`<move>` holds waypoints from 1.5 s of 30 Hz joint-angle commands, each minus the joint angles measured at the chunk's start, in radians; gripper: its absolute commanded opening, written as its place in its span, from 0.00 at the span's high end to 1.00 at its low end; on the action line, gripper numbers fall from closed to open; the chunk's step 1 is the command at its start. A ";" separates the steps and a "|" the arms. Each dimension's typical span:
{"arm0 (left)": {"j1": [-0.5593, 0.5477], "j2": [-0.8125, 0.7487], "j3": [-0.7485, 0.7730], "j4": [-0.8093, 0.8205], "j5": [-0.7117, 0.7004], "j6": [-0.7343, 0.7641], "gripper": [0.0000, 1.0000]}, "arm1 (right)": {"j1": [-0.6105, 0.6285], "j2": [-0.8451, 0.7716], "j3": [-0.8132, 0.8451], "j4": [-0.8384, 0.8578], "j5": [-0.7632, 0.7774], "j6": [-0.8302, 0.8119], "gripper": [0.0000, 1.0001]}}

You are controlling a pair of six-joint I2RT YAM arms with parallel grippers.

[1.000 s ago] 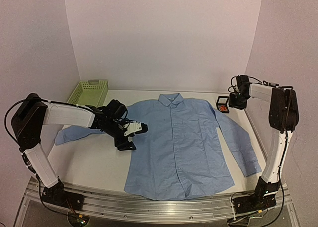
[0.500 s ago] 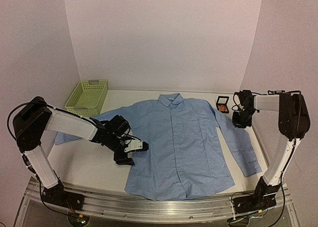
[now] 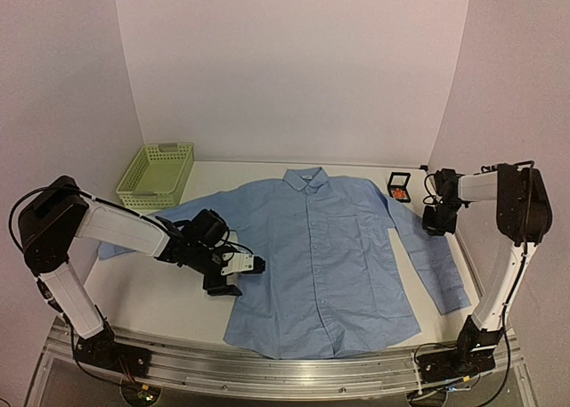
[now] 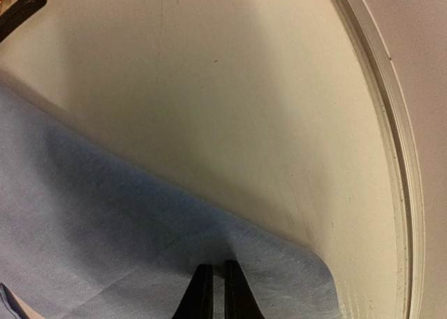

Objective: Pin the brooch onto the clothing

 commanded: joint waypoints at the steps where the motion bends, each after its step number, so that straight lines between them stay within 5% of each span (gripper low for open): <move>1: 0.002 0.035 -0.053 -0.109 -0.083 0.017 0.29 | -0.007 0.027 0.014 -0.025 -0.004 -0.013 0.92; 11: 0.002 -0.024 -0.113 -0.157 -0.066 0.020 0.29 | -0.007 -0.020 0.017 -0.029 -0.019 -0.046 0.88; 20: 0.002 0.010 0.069 -0.204 -0.019 -0.047 0.27 | -0.007 -0.067 0.146 -0.034 -0.138 -0.103 0.76; 25: 0.005 -0.048 0.090 -0.224 -0.022 -0.030 0.24 | -0.007 -0.081 0.275 -0.036 -0.143 -0.144 0.54; 29: 0.009 -0.102 0.113 -0.168 -0.028 -0.030 0.18 | 0.003 0.002 0.387 -0.034 -0.172 -0.171 0.22; 34: 0.066 -0.056 0.212 -0.049 -0.057 -0.112 0.02 | 0.060 0.132 0.540 -0.034 -0.134 -0.218 0.20; 39: 0.135 0.050 0.423 -0.109 -0.029 -0.227 0.00 | 0.100 0.241 0.657 -0.034 -0.100 -0.237 0.22; 45: 0.135 0.102 0.490 -0.140 0.013 -0.248 0.00 | 0.121 0.313 0.707 -0.031 -0.113 -0.302 0.18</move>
